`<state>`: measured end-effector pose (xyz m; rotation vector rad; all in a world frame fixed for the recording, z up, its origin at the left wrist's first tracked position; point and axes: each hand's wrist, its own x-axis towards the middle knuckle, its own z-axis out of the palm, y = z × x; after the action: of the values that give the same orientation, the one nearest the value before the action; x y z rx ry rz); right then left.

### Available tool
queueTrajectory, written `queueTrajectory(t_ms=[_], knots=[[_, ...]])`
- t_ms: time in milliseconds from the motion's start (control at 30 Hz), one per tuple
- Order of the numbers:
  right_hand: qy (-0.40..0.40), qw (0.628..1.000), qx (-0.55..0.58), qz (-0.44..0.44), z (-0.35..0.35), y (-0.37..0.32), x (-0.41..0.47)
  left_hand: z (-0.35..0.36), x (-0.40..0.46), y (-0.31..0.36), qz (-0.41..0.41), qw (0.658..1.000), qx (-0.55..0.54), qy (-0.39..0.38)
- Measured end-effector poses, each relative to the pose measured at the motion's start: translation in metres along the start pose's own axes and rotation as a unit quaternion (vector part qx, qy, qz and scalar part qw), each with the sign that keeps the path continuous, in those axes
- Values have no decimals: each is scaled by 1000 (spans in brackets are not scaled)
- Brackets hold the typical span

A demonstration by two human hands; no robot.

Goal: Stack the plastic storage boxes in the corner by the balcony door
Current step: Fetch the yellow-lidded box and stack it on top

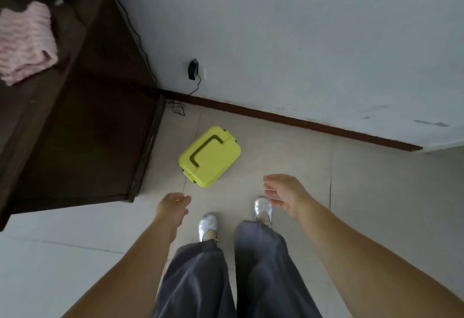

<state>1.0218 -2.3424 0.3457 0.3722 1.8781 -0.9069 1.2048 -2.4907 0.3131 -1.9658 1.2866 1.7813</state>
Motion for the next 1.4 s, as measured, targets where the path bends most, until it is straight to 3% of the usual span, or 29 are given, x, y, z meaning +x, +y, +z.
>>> queueTrajectory(t_ms=[200, 367, 633, 733, 833, 1033, 1200, 1400], knots=[[-49, 988, -145, -8, 25, -52, 99, 10, 60, 6, -53, 991, -111, 48], [-91, 947, -305, -44, 48, -72, 190, 35, 118, -7, -103, 972, -192, 92], [-78, 887, -441, -115, 92, -61, 352, 91, 246, -38, -146, 961, -209, 106], [-69, 880, -452, -129, 108, -49, 408, 103, 300, -49, -143, 965, -183, 125], [-65, 897, -414, -140, 121, -45, 453, 109, 346, -53, -117, 970, -168, 135], [-108, 923, -353, -112, 138, -38, 506, 123, 405, -64, -106, 956, -248, 117], [-145, 930, -330, -67, 136, -39, 508, 122, 404, -67, -136, 941, -295, 90], [-160, 927, -334, -54, 104, -47, 445, 120, 328, -57, -157, 938, -293, 95]])
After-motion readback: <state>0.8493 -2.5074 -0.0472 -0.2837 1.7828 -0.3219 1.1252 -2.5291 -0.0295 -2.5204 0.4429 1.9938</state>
